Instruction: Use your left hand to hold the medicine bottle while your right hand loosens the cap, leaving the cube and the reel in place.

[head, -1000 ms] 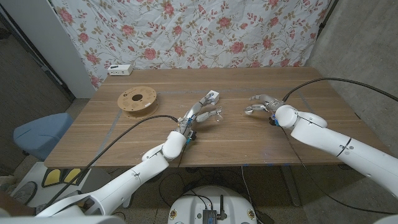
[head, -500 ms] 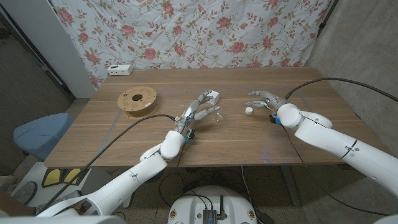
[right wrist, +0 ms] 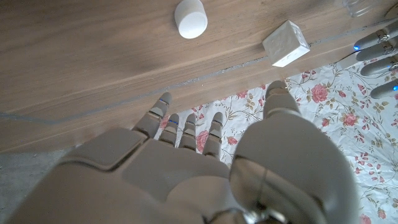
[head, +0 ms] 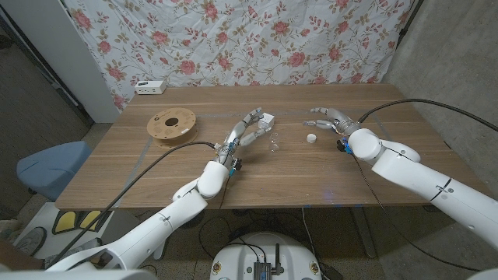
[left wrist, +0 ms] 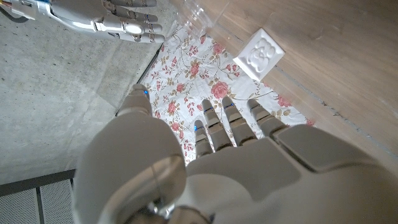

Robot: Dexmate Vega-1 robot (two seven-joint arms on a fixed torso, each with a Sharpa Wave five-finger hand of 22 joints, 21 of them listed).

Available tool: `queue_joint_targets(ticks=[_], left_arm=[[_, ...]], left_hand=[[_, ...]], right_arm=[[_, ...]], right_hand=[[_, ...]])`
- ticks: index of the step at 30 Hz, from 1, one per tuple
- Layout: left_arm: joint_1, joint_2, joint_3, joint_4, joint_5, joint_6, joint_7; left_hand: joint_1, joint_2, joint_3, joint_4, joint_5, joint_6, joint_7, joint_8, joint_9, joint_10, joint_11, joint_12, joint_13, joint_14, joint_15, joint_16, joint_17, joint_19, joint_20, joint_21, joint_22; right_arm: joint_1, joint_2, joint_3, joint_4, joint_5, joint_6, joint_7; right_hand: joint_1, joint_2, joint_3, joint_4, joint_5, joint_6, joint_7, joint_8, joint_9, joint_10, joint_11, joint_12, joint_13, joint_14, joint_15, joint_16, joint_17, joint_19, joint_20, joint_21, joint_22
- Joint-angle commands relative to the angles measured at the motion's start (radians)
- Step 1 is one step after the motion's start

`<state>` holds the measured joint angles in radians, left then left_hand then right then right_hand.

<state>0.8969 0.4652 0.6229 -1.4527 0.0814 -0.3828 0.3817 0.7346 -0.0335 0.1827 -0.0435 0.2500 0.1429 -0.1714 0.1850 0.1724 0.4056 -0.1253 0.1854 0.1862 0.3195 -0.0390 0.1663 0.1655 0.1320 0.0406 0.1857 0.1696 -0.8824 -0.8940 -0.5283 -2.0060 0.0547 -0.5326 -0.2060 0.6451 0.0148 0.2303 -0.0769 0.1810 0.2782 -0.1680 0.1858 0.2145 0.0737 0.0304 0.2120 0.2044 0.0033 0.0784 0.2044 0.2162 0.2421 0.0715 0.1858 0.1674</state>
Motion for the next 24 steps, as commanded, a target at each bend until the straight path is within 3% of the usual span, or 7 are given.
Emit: queue_joint_targets(ticks=[1,6,8,15,20,24], left_arm=[[-0.002,-0.006,-0.029,0.029,-0.04,-0.047,-0.013],[-0.017,-0.025,-0.038,0.069,-0.047,-0.082,-0.002],[-0.023,-0.03,-0.04,0.085,-0.048,-0.1,-0.001],[-0.039,-0.031,-0.047,0.115,-0.072,-0.127,-0.029],[-0.048,-0.025,-0.055,0.13,-0.118,-0.139,-0.078],[-0.061,-0.025,-0.059,0.149,-0.125,-0.155,-0.091]], left_hand=[[-0.001,0.013,0.001,0.008,-0.006,0.007,0.002,0.004,0.003,-0.008,-0.002,0.003,-0.001,-0.011,-0.066,0.004,0.001,0.009,-0.019,0.006,0.004],[-0.009,0.041,0.009,0.017,-0.008,0.01,0.005,0.003,0.003,-0.013,0.001,0.004,-0.001,-0.015,-0.065,0.006,0.003,0.012,-0.024,0.007,0.004],[-0.009,0.046,0.011,0.018,-0.009,0.015,0.005,0.004,0.003,-0.014,0.002,0.004,-0.001,-0.016,-0.065,0.006,0.002,0.013,-0.024,0.007,0.004],[-0.015,0.071,0.018,0.025,-0.014,0.029,0.006,0.007,0.003,-0.017,0.012,0.005,-0.001,-0.02,-0.059,0.007,0.003,0.014,-0.023,0.008,0.004],[-0.031,0.112,0.03,0.039,-0.025,0.034,0.018,0.004,0.003,-0.04,0.024,0.001,-0.001,-0.039,-0.051,0.005,0.003,0.042,-0.023,0.016,0.004],[-0.033,0.12,0.032,0.04,-0.029,0.035,0.023,0.003,0.003,-0.045,0.024,0.001,-0.001,-0.045,-0.047,0.004,0.002,0.051,-0.025,0.019,0.003]], right_arm=[[-0.027,0.028,0.04,0.016,0.034,0.064,-0.038],[-0.033,0.044,0.056,0.024,0.05,0.083,-0.056],[-0.036,0.049,0.063,0.028,0.056,0.095,-0.062],[-0.038,0.072,0.077,0.053,0.076,0.142,-0.078],[-0.039,0.089,0.081,0.079,0.084,0.176,-0.09],[-0.039,0.11,0.078,0.119,0.079,0.232,-0.11]], right_hand=[[-0.015,0.005,0.0,0.012,-0.002,-0.013,0.001,0.0,0.0,0.009,0.003,0.0,0.0,-0.001,-0.001,0.009,0.004,0.009,-0.008,0.01,0.004],[-0.069,0.026,-0.012,0.041,-0.005,-0.028,-0.002,-0.001,-0.007,0.013,0.005,-0.002,-0.004,0.007,-0.003,0.014,0.007,0.025,-0.021,0.014,0.004],[-0.116,0.048,-0.02,0.068,-0.006,-0.032,-0.006,0.0,-0.011,0.02,-0.004,-0.002,-0.006,0.011,-0.007,0.017,0.009,0.028,-0.025,0.013,0.004],[-0.165,0.063,-0.033,0.092,-0.006,-0.04,-0.014,0.0,-0.016,0.037,-0.014,0.0,-0.008,0.03,-0.008,0.024,0.01,0.035,-0.034,0.013,0.004],[-0.18,0.063,-0.038,0.099,-0.005,-0.046,-0.02,-0.002,-0.018,0.044,-0.013,0.001,-0.009,0.031,-0.008,0.024,0.009,0.035,-0.034,0.013,0.004],[-0.202,0.064,-0.046,0.107,-0.004,-0.051,-0.022,-0.003,-0.021,0.046,-0.015,-0.001,-0.01,0.04,-0.013,0.026,0.009,0.038,-0.044,0.012,0.004]])
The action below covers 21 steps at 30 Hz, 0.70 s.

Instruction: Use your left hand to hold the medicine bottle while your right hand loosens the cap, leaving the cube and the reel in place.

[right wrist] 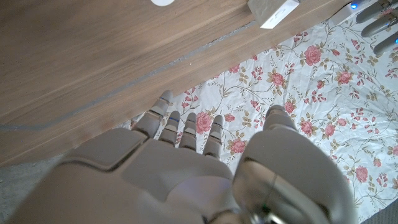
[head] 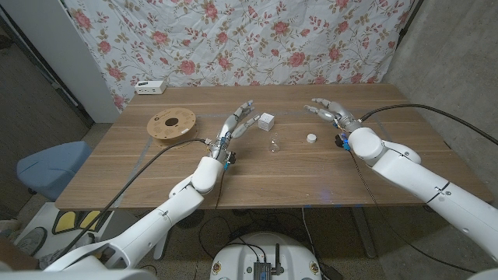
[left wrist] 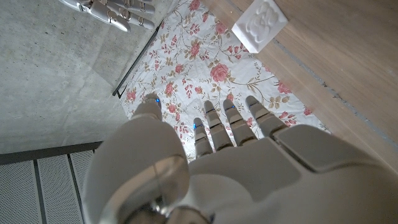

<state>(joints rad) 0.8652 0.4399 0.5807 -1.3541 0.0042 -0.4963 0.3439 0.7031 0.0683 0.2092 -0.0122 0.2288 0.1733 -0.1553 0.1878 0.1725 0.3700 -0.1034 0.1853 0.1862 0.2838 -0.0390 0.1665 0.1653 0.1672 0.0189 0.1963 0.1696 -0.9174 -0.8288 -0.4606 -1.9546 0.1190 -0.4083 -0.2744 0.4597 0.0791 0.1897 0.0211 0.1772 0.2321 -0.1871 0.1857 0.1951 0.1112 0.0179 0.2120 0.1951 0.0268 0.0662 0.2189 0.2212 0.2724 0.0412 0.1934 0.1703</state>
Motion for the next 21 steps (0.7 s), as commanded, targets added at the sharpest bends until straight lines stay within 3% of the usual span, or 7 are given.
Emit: queue_joint_targets(ticks=[1,9,11,21], left_arm=[[-0.033,0.0,-0.018,0.056,-0.05,-0.046,-0.057],[-0.061,-0.015,-0.015,0.123,-0.083,-0.075,-0.099],[-0.067,-0.022,-0.014,0.138,-0.096,-0.075,-0.11],[-0.088,-0.055,-0.011,0.16,-0.094,-0.032,-0.076]], left_hand=[[-0.001,0.02,0.007,0.009,-0.009,0.006,0.008,0.001,0.003,-0.01,0.004,0.001,-0.001,-0.01,-0.047,0.004,0.002,0.019,-0.004,0.009,0.003],[-0.006,0.032,0.011,0.011,-0.017,0.004,0.016,-0.002,0.003,-0.024,0.011,-0.001,-0.001,-0.021,-0.037,0.003,0.002,0.026,-0.004,0.009,0.003],[-0.016,0.049,0.014,0.018,-0.023,-0.009,0.03,-0.008,0.003,-0.039,0.021,-0.002,-0.001,-0.031,-0.027,0.003,0.003,0.03,0.001,0.008,0.003],[-0.052,0.086,0.022,0.037,-0.04,-0.059,0.054,-0.017,0.003,-0.104,0.05,-0.007,-0.001,-0.082,0.007,0.001,0.004,0.044,0.012,0.006,0.004]], right_arm=[[-0.004,0.051,0.011,0.078,0.016,0.123,-0.045],[-0.004,0.093,0.023,0.163,0.045,0.24,-0.05],[-0.002,0.111,0.027,0.199,0.063,0.292,-0.044],[0.035,0.175,0.027,0.342,0.126,0.445,0.007]], right_hand=[[-0.021,0.0,-0.007,0.011,0.001,-0.007,-0.004,-0.003,-0.002,0.009,-0.003,-0.002,-0.001,0.02,-0.004,0.013,0.004,0.009,-0.016,0.005,0.001],[-0.047,0.004,-0.015,0.022,0.003,-0.027,0.009,-0.008,-0.005,0.015,-0.002,-0.003,-0.002,0.029,-0.016,0.015,0.004,0.018,-0.031,0.006,0.0],[-0.053,0.004,-0.016,0.024,0.003,-0.029,0.012,-0.008,-0.006,0.016,-0.002,-0.003,-0.003,0.033,-0.02,0.016,0.004,0.019,-0.035,0.006,0.0],[-0.076,0.007,-0.023,0.033,0.005,-0.046,0.027,-0.009,-0.008,0.017,-0.003,-0.006,-0.003,0.036,-0.022,0.015,0.003,0.022,-0.042,0.005,0.0]])
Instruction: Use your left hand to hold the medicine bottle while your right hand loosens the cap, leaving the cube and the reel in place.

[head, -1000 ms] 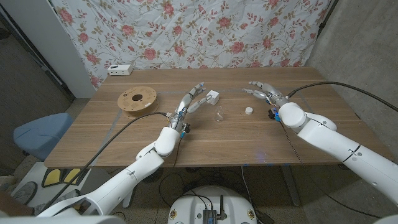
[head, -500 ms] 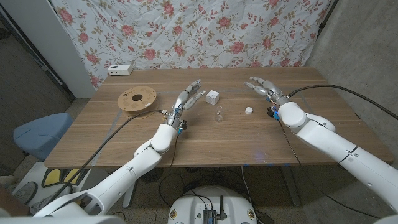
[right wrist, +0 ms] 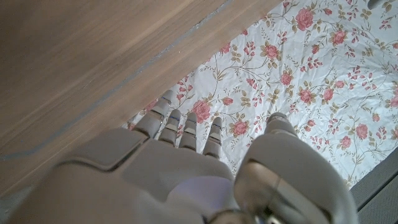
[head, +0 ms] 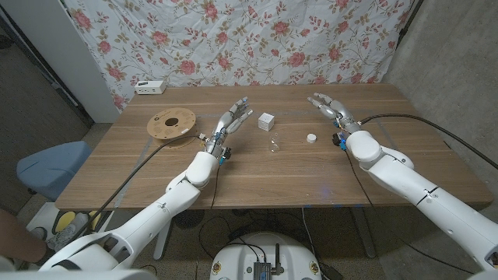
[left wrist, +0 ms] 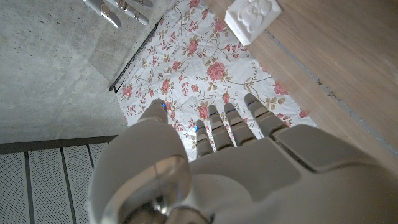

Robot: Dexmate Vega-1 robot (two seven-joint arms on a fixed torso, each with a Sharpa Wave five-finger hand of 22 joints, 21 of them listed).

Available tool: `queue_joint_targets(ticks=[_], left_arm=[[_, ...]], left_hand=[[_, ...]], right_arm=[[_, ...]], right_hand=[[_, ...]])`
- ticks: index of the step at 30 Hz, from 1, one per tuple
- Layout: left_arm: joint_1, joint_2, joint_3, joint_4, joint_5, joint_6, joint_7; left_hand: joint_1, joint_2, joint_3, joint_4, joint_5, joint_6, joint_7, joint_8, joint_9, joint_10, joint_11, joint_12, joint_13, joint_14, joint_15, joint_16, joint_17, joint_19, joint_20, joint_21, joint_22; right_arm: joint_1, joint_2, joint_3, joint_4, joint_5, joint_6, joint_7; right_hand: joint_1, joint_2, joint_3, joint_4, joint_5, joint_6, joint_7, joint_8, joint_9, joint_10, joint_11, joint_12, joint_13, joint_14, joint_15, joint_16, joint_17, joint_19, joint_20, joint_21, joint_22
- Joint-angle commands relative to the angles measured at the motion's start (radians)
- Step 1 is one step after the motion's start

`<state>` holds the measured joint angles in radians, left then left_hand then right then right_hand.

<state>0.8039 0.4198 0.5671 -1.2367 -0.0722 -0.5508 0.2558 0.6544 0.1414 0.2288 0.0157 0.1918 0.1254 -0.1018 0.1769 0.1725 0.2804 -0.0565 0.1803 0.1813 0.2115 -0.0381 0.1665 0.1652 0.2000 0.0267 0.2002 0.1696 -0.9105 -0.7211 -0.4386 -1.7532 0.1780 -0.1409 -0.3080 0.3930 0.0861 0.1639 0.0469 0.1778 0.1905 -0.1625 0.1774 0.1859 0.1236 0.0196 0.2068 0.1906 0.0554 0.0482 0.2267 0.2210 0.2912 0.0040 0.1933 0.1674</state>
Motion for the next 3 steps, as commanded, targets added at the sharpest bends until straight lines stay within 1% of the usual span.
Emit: queue_joint_targets(ticks=[1,3], left_arm=[[-0.029,-0.039,0.004,0.05,-0.02,0.02,0.013],[-0.032,-0.047,0.006,0.059,-0.024,0.022,0.016]], left_hand=[[-0.006,0.016,0.003,0.011,-0.004,-0.013,0.003,-0.006,0.003,-0.017,0.005,-0.002,0.003,-0.01,0.007,0.001,0.004,0.011,0.003,0.002,0.004],[-0.008,0.018,0.004,0.013,-0.004,-0.014,0.003,-0.006,0.003,-0.017,0.005,-0.001,0.003,-0.011,0.008,0.002,0.004,0.011,0.004,0.002,0.004]], right_arm=[[0.032,0.07,0.003,0.152,0.07,0.187,0.048],[0.04,0.079,-0.002,0.171,0.073,0.194,0.051]], right_hand=[[-0.01,0.0,0.002,0.007,0.004,-0.005,0.004,-0.001,0.001,0.005,-0.006,-0.001,0.001,0.007,-0.005,0.007,0.003,0.003,-0.005,0.005,0.003],[-0.013,0.0,0.001,0.008,0.005,-0.003,0.008,0.001,0.0,0.005,-0.003,-0.001,0.001,0.008,-0.005,0.007,0.003,0.003,-0.005,0.005,0.003]])
